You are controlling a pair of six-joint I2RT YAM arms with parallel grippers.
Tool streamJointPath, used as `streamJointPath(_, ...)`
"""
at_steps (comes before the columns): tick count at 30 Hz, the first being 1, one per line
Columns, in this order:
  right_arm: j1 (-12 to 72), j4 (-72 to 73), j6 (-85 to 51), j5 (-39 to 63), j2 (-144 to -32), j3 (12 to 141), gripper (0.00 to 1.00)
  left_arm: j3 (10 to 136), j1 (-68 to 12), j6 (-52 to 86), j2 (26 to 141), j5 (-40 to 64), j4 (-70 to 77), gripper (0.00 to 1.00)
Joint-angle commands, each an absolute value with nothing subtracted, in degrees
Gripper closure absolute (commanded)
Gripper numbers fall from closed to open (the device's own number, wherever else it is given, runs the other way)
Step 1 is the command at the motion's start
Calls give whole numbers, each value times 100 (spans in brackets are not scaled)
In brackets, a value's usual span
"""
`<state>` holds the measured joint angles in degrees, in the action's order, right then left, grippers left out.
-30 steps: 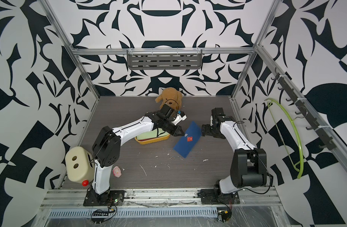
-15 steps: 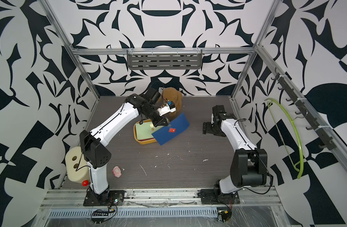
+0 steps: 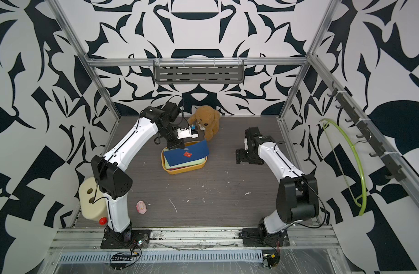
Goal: Put the sealed envelopes into the storage box
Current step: Place the envelope in the storage box.
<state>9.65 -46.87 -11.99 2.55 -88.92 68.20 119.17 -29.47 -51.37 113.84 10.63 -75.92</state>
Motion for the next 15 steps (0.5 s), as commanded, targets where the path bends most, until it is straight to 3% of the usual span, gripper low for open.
streamJointPath(1, 1117, -4640, -1344, 237, -8961, 6861, 11, 12135, -2843, -5567, 11661, 801, -7903, 100)
streamJointPath(12, 1424, -4573, -1393, 202, -9196, 6961, 12, 11869, -2765, -5735, 12043, 851, -7453, 100)
streamJointPath(15, 1439, -4605, -1380, 185, -9188, 6985, 12, 11898, -2767, -5667, 12211, 890, -7302, 96)
